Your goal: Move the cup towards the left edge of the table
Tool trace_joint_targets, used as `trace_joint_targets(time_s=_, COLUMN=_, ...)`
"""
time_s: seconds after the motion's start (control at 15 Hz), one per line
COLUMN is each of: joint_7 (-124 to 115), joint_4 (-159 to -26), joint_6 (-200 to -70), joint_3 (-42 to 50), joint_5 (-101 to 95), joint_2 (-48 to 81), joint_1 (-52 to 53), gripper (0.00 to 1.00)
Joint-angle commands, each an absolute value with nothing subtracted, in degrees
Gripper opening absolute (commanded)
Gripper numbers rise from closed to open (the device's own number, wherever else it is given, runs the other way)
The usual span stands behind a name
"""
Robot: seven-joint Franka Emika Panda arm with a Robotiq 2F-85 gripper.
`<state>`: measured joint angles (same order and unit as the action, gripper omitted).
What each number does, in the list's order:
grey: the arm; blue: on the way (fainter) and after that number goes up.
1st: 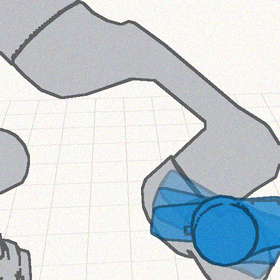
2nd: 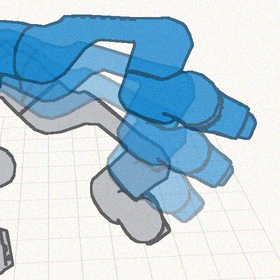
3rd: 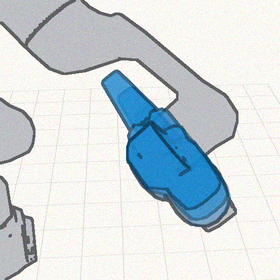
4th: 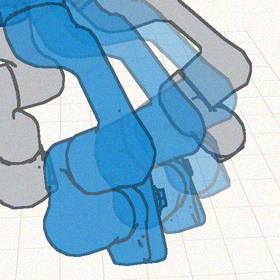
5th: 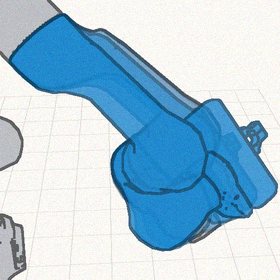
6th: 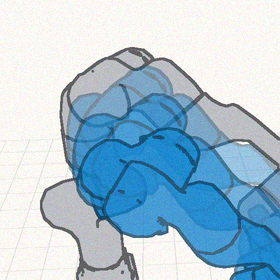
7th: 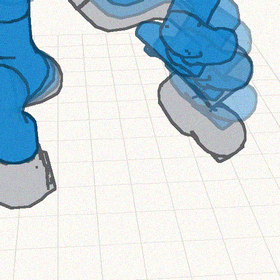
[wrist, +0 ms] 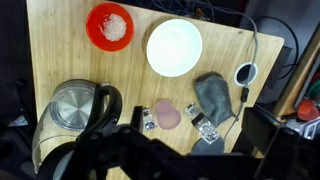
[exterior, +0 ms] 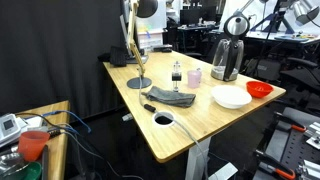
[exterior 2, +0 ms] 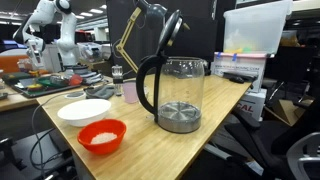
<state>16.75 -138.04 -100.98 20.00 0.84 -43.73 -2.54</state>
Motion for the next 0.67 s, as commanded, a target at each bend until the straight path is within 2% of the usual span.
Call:
trace_joint_targets(time_s=0.0, joint_7=17.7, joint_4=-137.9, joint_6=-100.8, joint_3=18.9, joint_5=1.8, joint_2=-43.3, joint_1=-4.1, gripper=1.00)
trace_joint_targets(time_s=0.6, joint_7=21.3, joint_4=-138.4, joint_6=-106.7, joint_3=16.6, joint_5=1.0, joint_2=-36.8, joint_1=-1.5, gripper=1.00)
